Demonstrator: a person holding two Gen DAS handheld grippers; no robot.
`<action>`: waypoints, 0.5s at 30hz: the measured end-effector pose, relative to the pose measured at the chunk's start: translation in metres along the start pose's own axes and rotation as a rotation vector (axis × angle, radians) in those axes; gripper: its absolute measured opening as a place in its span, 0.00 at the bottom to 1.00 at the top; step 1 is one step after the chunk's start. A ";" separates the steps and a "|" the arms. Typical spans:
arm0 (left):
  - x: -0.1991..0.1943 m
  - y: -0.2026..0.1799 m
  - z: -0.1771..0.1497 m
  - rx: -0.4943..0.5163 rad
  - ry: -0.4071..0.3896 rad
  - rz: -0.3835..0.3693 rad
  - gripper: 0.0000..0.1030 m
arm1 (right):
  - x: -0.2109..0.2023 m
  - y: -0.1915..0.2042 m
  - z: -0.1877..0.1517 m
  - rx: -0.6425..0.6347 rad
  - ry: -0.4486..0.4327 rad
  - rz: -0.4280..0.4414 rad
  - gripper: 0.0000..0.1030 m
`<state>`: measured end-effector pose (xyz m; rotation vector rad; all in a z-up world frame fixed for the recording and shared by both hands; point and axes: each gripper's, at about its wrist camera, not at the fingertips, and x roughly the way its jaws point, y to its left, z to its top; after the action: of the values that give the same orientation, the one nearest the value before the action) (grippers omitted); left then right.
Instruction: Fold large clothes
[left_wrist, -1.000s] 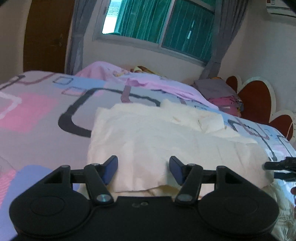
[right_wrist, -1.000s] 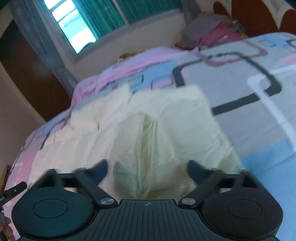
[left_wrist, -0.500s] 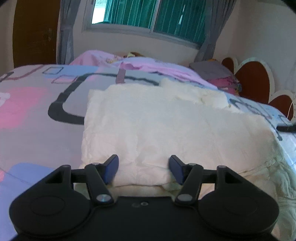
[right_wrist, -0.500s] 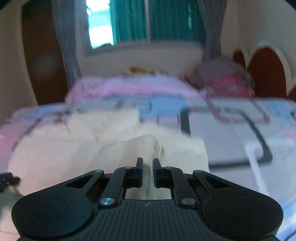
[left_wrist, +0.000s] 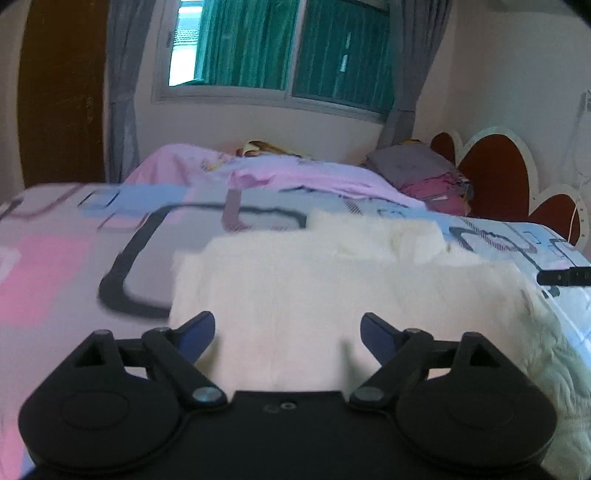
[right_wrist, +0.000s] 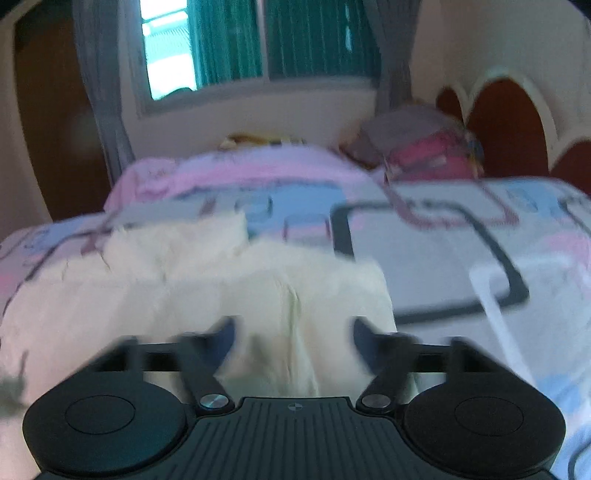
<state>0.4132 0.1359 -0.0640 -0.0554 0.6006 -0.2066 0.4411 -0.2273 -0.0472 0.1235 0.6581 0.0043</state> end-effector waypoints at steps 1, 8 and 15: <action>0.007 -0.002 0.007 0.011 -0.004 -0.005 0.80 | 0.005 0.007 0.006 -0.015 0.001 0.017 0.68; 0.071 -0.015 0.018 0.081 0.077 -0.039 0.70 | 0.066 0.045 0.007 -0.160 0.105 -0.009 0.46; 0.101 0.010 -0.004 0.039 0.136 -0.037 0.77 | 0.098 0.024 -0.018 -0.146 0.166 -0.015 0.46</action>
<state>0.4938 0.1249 -0.1247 -0.0149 0.7307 -0.2597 0.5086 -0.1974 -0.1185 -0.0228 0.8224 0.0481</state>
